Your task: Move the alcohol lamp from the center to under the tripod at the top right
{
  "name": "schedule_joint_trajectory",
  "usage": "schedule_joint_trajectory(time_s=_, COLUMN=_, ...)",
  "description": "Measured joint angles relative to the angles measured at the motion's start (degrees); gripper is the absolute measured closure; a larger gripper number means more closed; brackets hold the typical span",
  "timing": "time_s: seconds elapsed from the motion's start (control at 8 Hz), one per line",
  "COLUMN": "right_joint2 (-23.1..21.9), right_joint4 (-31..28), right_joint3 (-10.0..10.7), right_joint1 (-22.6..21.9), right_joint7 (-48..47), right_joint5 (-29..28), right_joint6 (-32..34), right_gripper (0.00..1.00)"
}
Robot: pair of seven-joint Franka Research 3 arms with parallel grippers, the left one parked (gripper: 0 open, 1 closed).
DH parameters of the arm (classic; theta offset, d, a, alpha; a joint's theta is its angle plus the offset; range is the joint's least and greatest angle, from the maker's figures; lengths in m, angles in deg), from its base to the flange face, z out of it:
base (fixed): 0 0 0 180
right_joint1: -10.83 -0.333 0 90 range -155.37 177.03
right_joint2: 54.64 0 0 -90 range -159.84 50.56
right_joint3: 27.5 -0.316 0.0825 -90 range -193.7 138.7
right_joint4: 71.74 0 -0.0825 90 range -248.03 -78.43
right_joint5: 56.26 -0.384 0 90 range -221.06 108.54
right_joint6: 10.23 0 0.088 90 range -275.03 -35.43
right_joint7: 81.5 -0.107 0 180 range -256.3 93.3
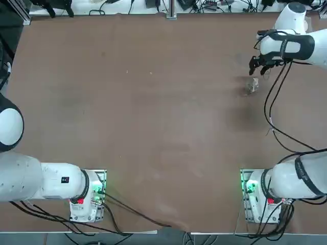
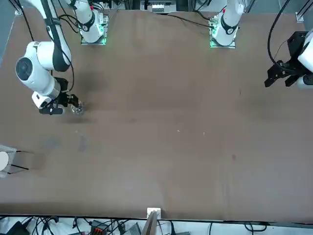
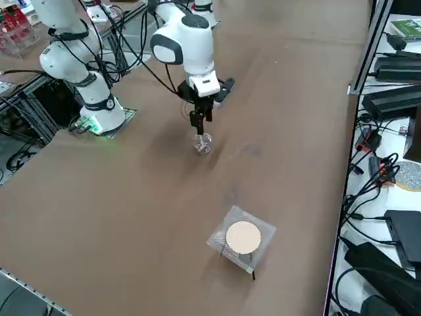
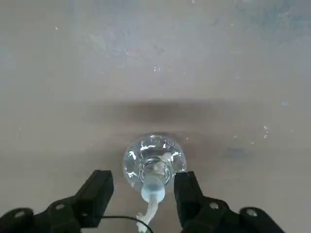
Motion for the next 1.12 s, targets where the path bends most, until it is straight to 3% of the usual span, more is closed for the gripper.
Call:
schedule_joint_trajectory(time_s=0.25, right_joint2=1.49, right_joint4=0.0, right_joint3=0.07, right_joint1=0.16, right_joint7=0.0, right_joint5=0.0, right_joint6=-0.09, right_gripper=0.24)
schedule_joint_trajectory(time_s=0.62, right_joint2=2.72, right_joint4=0.0, right_joint3=0.22, right_joint1=0.26, right_joint7=-0.01, right_joint5=0.0, right_joint6=-0.11, right_gripper=0.36)
schedule_joint_trajectory(time_s=1.12, right_joint2=3.1, right_joint4=0.01, right_joint3=0.3, right_joint1=0.89, right_joint7=-0.02, right_joint5=0.0, right_joint6=-0.1, right_gripper=0.64)
